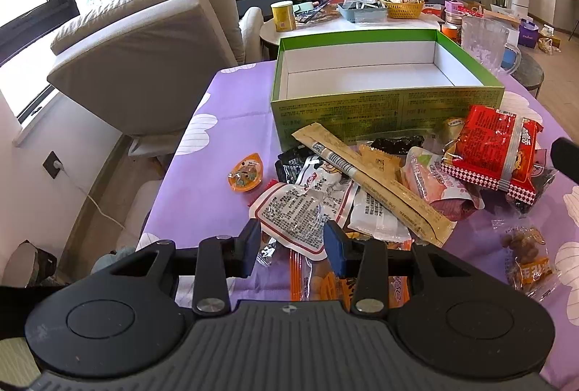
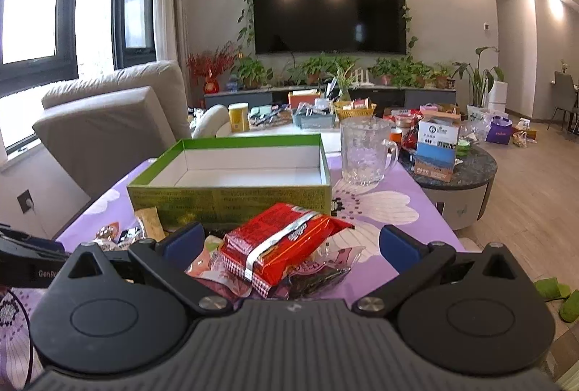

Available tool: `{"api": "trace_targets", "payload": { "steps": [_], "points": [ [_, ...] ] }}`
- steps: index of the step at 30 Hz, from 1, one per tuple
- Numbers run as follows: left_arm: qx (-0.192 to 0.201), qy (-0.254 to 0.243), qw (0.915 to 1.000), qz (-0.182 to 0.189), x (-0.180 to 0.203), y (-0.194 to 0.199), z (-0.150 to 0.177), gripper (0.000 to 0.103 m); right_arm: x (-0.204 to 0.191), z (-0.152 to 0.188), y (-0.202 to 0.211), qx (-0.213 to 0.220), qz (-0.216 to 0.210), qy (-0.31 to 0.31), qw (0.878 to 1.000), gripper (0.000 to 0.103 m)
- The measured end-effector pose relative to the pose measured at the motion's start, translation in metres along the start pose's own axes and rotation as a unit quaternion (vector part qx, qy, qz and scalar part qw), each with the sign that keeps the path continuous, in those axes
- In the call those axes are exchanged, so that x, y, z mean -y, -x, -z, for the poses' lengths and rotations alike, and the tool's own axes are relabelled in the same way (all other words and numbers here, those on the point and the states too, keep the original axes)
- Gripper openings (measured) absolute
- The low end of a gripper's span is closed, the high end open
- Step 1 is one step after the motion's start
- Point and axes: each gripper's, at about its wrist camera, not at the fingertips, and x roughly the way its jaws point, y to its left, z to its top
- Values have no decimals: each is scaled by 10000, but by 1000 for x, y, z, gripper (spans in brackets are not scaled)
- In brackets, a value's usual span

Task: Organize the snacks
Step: 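Reach both tools toward the snack pile in front of the green box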

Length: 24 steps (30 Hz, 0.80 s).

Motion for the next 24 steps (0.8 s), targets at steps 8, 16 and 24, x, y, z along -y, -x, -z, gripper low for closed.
{"api": "trace_targets", "payload": {
  "steps": [8,16,24],
  "points": [
    [-25,-6,10000,-7,0,-2,0,37,-1,-2,-6,-337,196,73,9992,73],
    [-54,-6,10000,-30,1,-3,0,37,1,-1,4,-8,270,14,9996,73],
    [-74,205,9997,-67,-7,-7,-2,37,9,-4,-2,-338,-83,-473,9983,73]
  ]
}}
